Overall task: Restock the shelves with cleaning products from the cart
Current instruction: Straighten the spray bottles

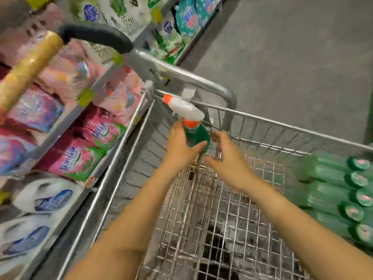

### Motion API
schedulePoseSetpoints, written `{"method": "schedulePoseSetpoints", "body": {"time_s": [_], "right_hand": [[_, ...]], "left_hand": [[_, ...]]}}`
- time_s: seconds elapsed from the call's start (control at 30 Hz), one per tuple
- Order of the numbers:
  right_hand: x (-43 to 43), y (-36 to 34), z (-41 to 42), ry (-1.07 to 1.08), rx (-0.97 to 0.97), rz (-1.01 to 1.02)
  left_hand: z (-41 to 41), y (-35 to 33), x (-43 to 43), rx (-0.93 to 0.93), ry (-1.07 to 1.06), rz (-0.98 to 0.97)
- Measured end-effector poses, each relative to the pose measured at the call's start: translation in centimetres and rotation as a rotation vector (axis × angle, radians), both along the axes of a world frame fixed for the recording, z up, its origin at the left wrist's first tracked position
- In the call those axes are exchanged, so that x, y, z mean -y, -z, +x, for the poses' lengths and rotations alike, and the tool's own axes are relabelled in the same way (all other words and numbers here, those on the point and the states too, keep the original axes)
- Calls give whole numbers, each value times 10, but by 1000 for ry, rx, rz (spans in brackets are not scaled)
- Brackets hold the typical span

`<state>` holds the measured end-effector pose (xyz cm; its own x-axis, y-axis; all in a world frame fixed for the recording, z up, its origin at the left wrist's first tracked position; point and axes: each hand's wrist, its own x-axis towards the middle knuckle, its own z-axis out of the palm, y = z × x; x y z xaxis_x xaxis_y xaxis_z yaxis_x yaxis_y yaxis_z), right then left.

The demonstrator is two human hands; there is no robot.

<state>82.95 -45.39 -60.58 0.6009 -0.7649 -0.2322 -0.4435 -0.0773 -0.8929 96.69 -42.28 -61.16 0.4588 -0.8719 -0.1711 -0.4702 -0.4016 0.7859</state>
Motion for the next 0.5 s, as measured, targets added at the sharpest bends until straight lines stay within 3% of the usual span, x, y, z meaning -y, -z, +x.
{"method": "schedulePoseSetpoints", "body": {"time_s": [0.23, 0.37, 0.5], "right_hand": [[10, 33, 29, 80, -62, -108], [7, 22, 26, 39, -33, -108], [-3, -8, 13, 43, 76, -73]], "left_hand": [[4, 12, 0, 73, -43, -106], [-5, 5, -11, 130, 9, -89], [-11, -26, -26, 123, -38, -224]]}}
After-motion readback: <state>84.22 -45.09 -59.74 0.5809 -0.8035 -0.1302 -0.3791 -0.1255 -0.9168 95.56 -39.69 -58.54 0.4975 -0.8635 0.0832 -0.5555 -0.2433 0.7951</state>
